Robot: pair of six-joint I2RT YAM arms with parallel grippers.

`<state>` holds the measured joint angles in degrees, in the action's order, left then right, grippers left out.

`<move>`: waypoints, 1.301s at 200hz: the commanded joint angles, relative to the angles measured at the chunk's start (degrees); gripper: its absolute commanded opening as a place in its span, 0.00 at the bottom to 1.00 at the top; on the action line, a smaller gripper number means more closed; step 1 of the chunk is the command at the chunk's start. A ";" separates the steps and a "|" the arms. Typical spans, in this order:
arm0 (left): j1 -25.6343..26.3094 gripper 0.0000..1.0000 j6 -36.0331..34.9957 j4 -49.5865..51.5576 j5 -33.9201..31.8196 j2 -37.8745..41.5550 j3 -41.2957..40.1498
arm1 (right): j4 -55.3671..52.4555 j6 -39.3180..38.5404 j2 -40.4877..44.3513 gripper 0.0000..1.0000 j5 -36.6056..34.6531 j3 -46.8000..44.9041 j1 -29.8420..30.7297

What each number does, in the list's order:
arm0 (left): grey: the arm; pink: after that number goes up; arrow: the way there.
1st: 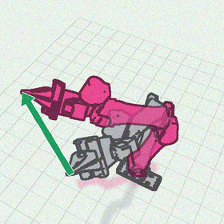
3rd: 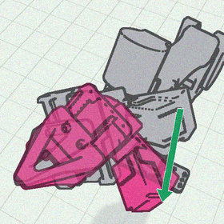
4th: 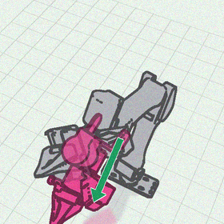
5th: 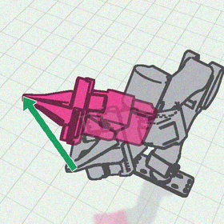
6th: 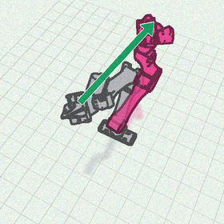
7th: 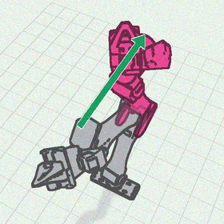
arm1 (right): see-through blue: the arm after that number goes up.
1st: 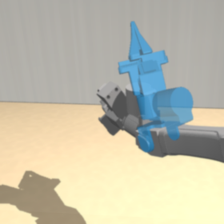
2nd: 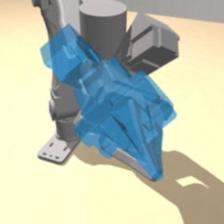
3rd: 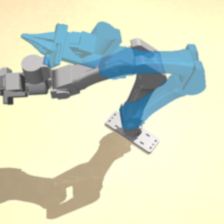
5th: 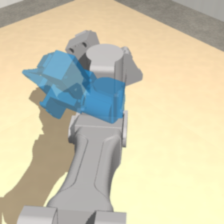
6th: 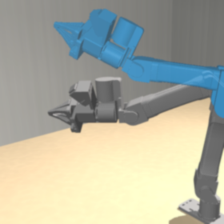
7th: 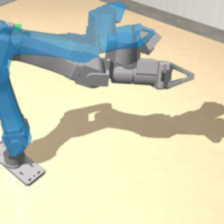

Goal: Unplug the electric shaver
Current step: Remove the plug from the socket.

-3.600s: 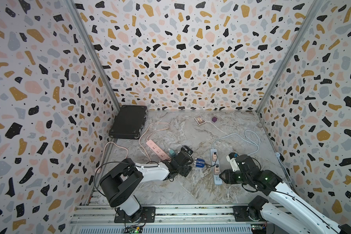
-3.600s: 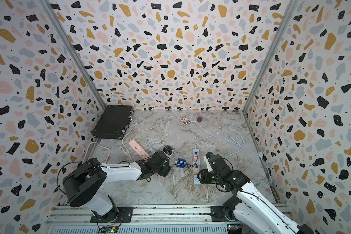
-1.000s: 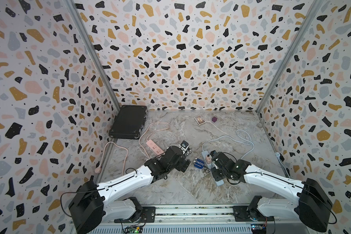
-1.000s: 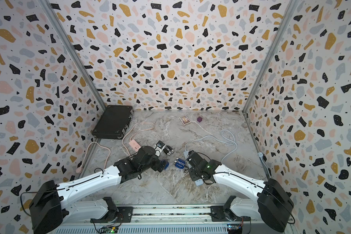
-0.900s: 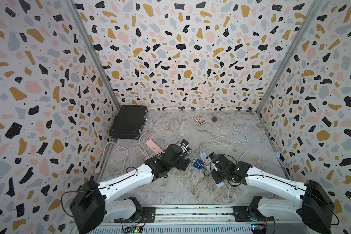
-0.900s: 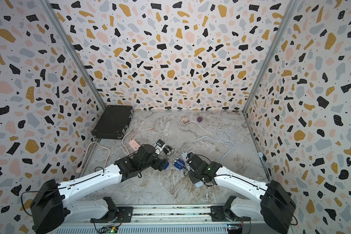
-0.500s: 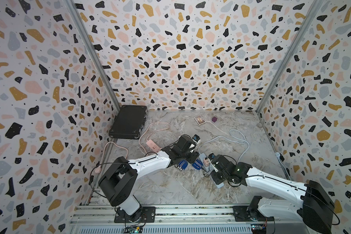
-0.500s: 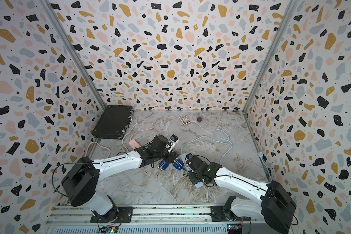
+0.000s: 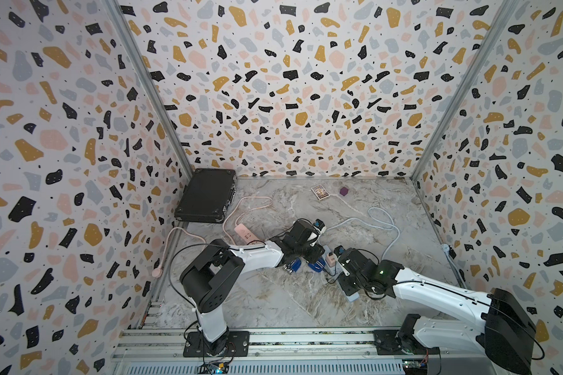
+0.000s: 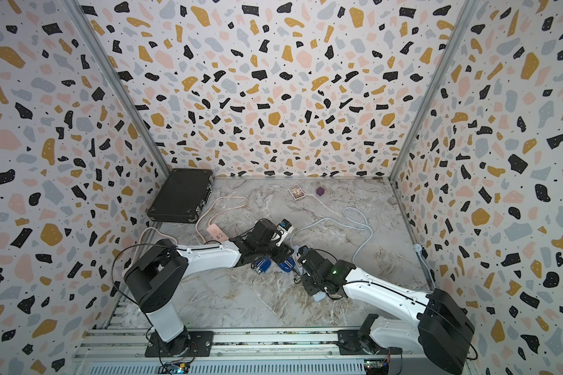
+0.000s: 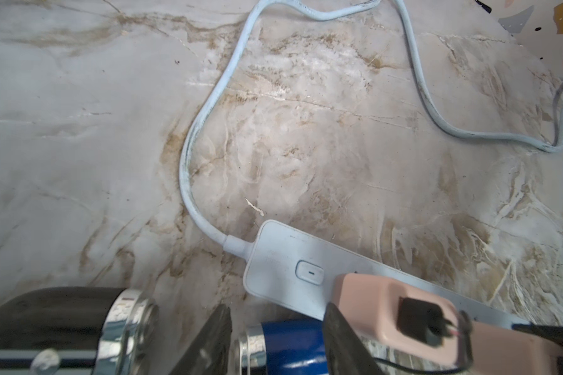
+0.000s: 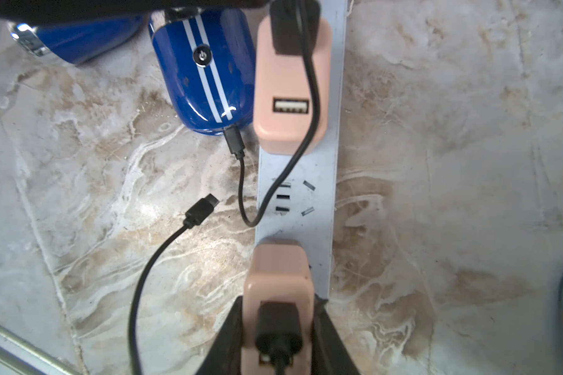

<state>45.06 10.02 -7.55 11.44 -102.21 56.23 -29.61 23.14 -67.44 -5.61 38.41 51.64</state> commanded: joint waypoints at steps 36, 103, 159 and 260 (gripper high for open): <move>0.12 0.44 2.99 -6.01 1.97 -4.59 2.98 | 0.83 0.62 -1.40 0.20 1.80 -0.62 0.55; 1.66 0.36 3.05 -4.76 3.10 -5.63 2.76 | 0.90 1.02 -2.43 0.17 0.59 -0.14 0.50; 2.07 0.33 5.75 -6.78 2.17 -4.59 -4.13 | 0.86 1.84 -2.12 0.13 -1.95 0.97 0.55; 4.64 0.26 5.09 -4.04 0.65 -6.92 -1.62 | -1.98 1.02 -1.55 0.03 -4.91 5.05 0.54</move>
<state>46.57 16.08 -16.14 9.47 -106.74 53.89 -32.21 24.25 -69.21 -8.21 40.58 52.05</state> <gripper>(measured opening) 0.272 0.288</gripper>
